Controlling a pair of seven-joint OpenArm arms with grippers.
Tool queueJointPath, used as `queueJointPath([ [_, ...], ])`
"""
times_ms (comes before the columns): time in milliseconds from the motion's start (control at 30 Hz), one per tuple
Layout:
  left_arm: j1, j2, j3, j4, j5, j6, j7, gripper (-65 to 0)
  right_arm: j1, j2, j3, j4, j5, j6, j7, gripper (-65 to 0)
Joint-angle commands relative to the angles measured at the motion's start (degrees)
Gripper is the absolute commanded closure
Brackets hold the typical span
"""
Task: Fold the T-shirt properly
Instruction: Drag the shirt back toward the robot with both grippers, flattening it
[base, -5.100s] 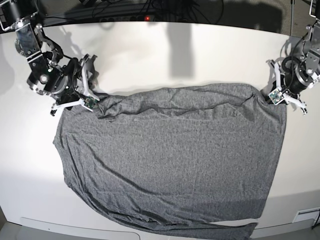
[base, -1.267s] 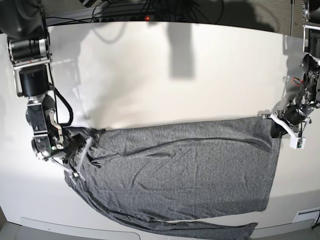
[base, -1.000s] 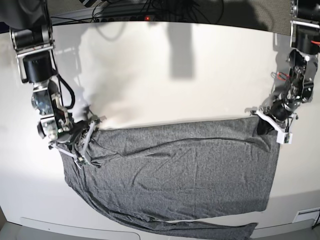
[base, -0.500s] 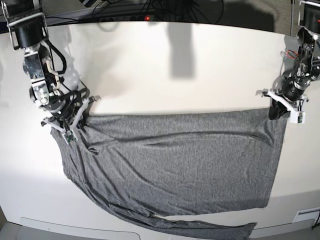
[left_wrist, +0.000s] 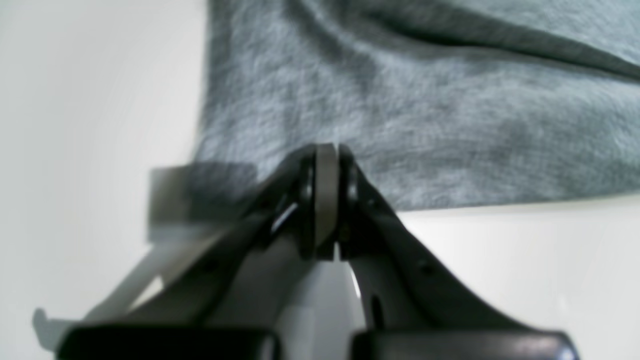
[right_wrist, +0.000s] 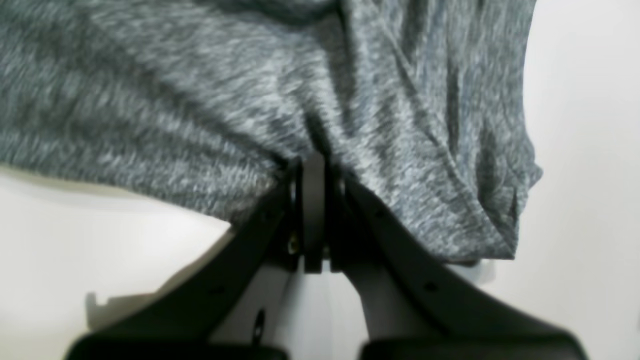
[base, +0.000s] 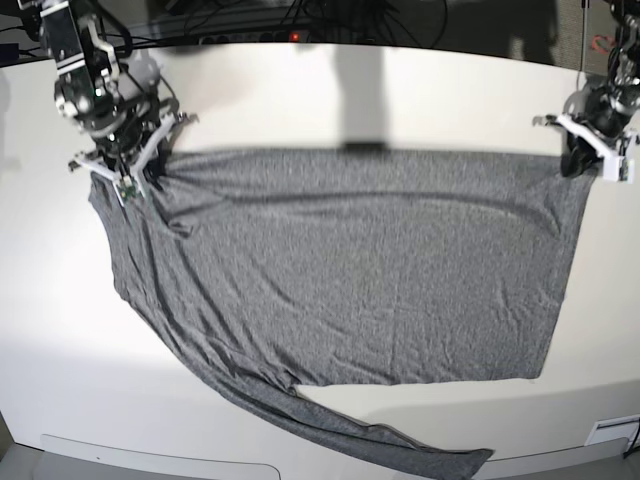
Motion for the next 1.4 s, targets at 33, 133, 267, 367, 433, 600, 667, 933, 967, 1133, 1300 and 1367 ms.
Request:
queueJointPath([
  [33, 3.06, -0.37, -2.58, 1.66, 0.83, -0.66, 1.90, 0.0, -4.17, 0.13, 2.45, 2.73, -0.24, 0.35, -2.47, 0.0],
  [133, 6.32, 1.03, -5.01, 3.08, 0.83, -5.53, 1.46, 0.0, -8.81, -1.40, 5.33, 6.21, -0.42, 0.37, -2.38, 0.0],
  [267, 9.49, 3.78, -8.00, 4.68, 2.12, -8.24, 1.40, 0.0, -13.51, -3.82, 8.63, 8.92, -0.48, 0.39, -2.10, 0.0],
  [367, 11.80, 5.70, -9.33, 6.36, 4.55, -10.10, 1.46, 0.0, -15.91, -5.29, 10.49, 9.84, -3.13, 0.46, -1.09, 0.0],
  [433, 13.40, 6.32, -9.38, 7.37, 5.79, -10.91, 1.29, 0.0, -17.05, -6.03, 11.21, 10.47, -3.45, 0.46, -1.07, 0.0],
  [600, 16.72, 6.91, -9.42, 10.49, 7.89, -11.02, -1.33, 0.0, -18.18, -6.60, 11.76, 11.17, -3.45, 0.44, -0.90, 0.0],
  [667, 17.25, 6.95, -10.08, 13.57, 7.78, -10.99, -2.80, 0.0, -18.14, -6.60, 11.76, 11.17, -3.45, 0.33, -0.76, 0.0],
  [933, 12.85, 6.97, -14.05, 27.12, 3.13, -10.75, -1.62, 0.0, -17.84, -6.60, 11.74, 11.17, -3.43, 0.33, -0.68, 0.0],
  [967, 11.10, 7.13, -13.77, 26.97, 3.17, -10.47, 0.48, 0.0, -17.86, -6.60, 11.74, 11.17, -3.43, 0.33, -0.70, 0.0],
  [1133, 4.39, 9.31, -12.57, 21.40, 3.37, -8.85, 4.48, 0.0, -17.84, -6.62, 11.74, 11.17, -3.43, 0.33, -0.66, 0.0],
  [1300, 1.33, 12.50, -12.57, 12.50, 7.43, -8.85, 3.93, 0.0, -17.86, -6.60, 11.74, 11.17, -3.45, 0.35, -0.70, 0.0],
  [1367, 1.57, 13.49, -12.57, 9.60, 9.35, -8.87, 2.16, 0.0, -17.86, -6.60, 11.74, 11.17, -3.45, 0.35, -0.70, 0.0],
])
